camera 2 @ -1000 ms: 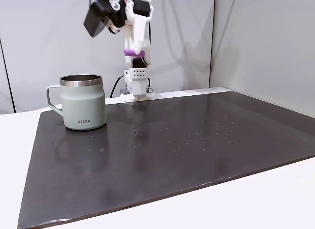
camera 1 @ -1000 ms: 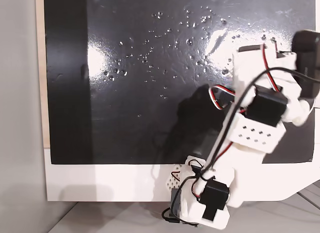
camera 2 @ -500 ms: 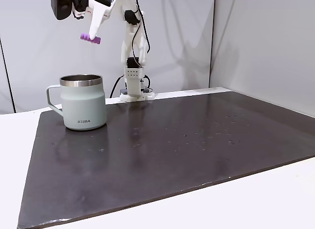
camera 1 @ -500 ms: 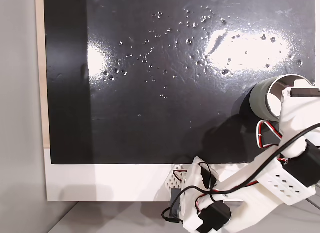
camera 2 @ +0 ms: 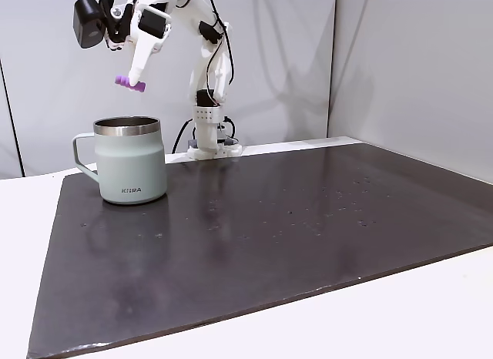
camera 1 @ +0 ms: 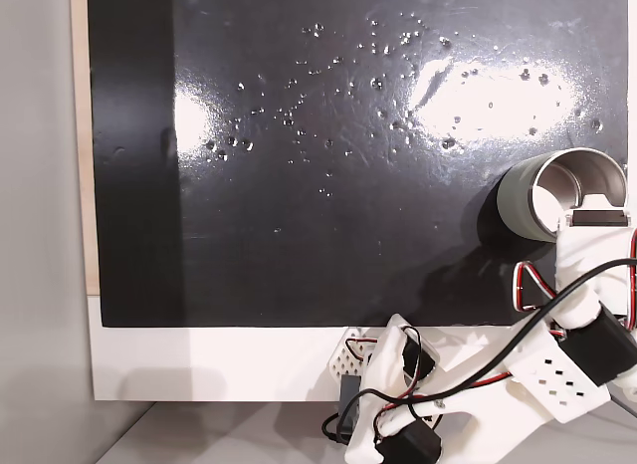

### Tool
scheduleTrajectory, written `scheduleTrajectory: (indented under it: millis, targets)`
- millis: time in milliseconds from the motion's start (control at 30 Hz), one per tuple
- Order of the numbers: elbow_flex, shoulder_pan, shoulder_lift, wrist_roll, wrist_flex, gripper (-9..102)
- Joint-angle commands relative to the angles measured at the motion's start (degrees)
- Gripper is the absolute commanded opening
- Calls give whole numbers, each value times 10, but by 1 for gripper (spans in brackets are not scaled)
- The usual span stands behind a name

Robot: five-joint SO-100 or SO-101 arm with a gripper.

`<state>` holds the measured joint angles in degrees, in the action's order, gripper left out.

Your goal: Grasp a pengrip and put it in the cup.

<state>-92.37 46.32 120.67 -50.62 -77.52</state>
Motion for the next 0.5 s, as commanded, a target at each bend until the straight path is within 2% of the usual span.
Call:
scheduleTrajectory:
  millis: [0,167,300,467]
  targets:
    - [8,10,1,-4,21,0]
    - [11,11,-11,0,37,2]
    - [12,13,-18,18,48,22]
    - [25,13,-33,25,48,24]
